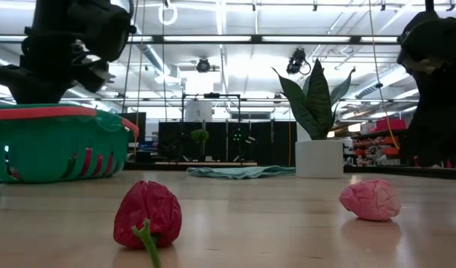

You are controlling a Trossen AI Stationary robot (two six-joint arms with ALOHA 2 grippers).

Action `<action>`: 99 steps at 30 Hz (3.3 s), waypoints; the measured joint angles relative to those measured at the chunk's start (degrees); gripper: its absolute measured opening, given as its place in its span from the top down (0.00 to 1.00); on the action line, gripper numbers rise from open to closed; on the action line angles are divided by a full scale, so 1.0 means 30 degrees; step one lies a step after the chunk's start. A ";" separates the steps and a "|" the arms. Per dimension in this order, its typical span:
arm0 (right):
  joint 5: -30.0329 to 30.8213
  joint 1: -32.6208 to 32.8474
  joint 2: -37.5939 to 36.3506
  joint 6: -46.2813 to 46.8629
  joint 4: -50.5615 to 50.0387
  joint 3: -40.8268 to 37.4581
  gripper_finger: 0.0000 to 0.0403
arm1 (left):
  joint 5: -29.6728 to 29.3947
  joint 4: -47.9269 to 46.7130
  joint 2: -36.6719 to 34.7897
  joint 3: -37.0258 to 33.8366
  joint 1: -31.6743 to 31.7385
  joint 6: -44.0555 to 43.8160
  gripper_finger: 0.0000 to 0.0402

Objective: Pick and placing Produce into tupperware
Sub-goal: Put the pink peach into the blue basket

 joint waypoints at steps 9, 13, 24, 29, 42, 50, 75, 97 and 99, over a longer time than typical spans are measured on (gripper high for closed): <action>-0.0448 -0.1827 0.0002 -0.7009 0.4945 0.0000 0.49 | -0.0029 0.0126 0.0069 0.3002 0.0003 0.2005 0.42; -0.3023 -0.2922 0.0197 -1.1024 1.0868 0.0004 0.49 | -0.0040 0.0187 0.0069 0.5492 0.0003 0.2423 0.45; -0.6064 -0.1319 0.1936 -1.6527 1.2920 0.0007 0.49 | 0.0055 0.6048 0.0062 0.7313 -0.0089 0.4014 0.48; -0.4319 -0.0951 0.2965 -1.9713 1.2860 0.0038 0.49 | 0.0105 0.7051 0.0069 0.7194 -0.0453 0.3617 0.48; -0.4711 -0.1705 0.5601 -2.3301 1.2950 0.2285 0.49 | 0.0136 0.7049 0.0069 0.7194 -0.1889 0.2199 0.50; -0.5174 -0.2138 0.5940 -2.4669 1.2296 0.3060 0.49 | 0.0128 0.7030 0.0069 0.7187 -0.2536 0.1362 0.52; -0.4416 -1.1328 0.2158 -3.2599 1.8131 0.6147 0.93 | -0.3456 0.0927 0.0062 1.0179 -0.2000 0.0507 0.69; -1.0384 -1.3639 1.6293 -3.5208 1.1517 2.4954 0.61 | -0.8770 -0.2007 -0.4025 1.7562 0.1711 0.2637 0.73; -1.0345 -1.3758 1.6306 -3.5180 1.0450 2.5356 0.56 | -0.8784 -0.2013 -0.4194 1.7576 0.1716 0.2532 0.73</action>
